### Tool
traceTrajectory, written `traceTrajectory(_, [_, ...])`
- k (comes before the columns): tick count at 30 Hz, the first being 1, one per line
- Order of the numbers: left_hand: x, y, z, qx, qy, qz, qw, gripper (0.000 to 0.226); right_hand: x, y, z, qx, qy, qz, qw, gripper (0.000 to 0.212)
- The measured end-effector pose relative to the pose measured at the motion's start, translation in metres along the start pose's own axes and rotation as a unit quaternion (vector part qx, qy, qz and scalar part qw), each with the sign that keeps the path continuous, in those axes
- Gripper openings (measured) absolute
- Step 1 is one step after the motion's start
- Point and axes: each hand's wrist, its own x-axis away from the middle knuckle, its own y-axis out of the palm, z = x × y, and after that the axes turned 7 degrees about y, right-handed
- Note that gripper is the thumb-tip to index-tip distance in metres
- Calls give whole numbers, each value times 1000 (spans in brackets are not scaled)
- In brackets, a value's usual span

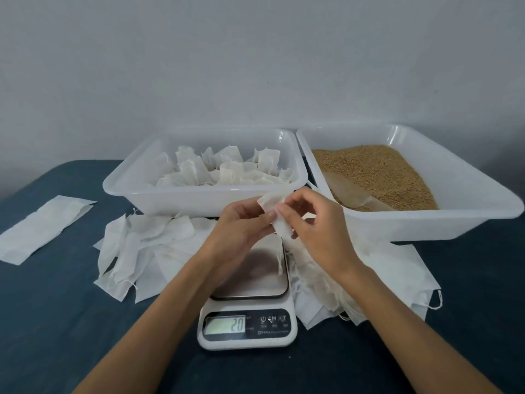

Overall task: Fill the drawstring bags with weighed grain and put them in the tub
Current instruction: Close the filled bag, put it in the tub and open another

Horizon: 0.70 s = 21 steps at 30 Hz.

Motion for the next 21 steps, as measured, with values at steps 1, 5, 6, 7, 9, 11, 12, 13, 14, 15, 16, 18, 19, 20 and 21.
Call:
traceTrajectory(1, [0,-1,-2,0,-3,15,1000,23,-1,-1,1,1,2,12,1000,7])
traceTrajectory(5, [-2,-5,-8,-36,-8,75,996,27,1,1,2,5,1,-1,1000,2])
traceTrajectory(6, [-2,-6,-10,-53,-8,86,995,33,1,1,2,2,2,-9,1000,2])
traceTrajectory(7, [-2,-7,-10,-67,-10,101,993,39,2,2,1,-4,3,-15,1000,2])
traceTrajectory(9, [-4,-8,-11,-71,-19,123,990,45,2,2,0,-15,6,-18,1000,4])
traceTrajectory(11, [-4,-8,-9,-73,-13,122,990,41,2,1,-1,-13,2,-11,1000,7])
traceTrajectory(12, [-4,-8,-8,-72,-7,113,991,40,2,1,-1,-6,-4,-5,1000,8])
traceTrajectory(13, [-4,-8,-8,-68,-1,102,993,38,2,2,0,4,-10,2,1000,10])
traceTrajectory(14, [-4,-8,-8,-65,6,90,994,33,1,2,0,14,-16,9,1000,12])
traceTrajectory(15, [-4,-8,-8,-67,12,79,995,27,1,2,0,22,-20,15,999,12])
traceTrajectory(16, [-4,-8,-8,-70,17,68,995,22,2,2,0,25,-23,18,999,11])
traceTrajectory(18, [-3,-7,-9,-75,22,58,995,21,1,2,0,17,-27,20,999,6])
traceTrajectory(19, [-2,-6,-8,-76,25,58,995,24,1,1,-1,9,-27,18,999,3])
traceTrajectory(20, [-2,-6,-8,-81,29,60,994,26,2,1,-1,1,-27,16,1000,2])
traceTrajectory(21, [-1,-6,-7,-89,32,64,993,25,2,1,-2,-7,-24,11,1000,5])
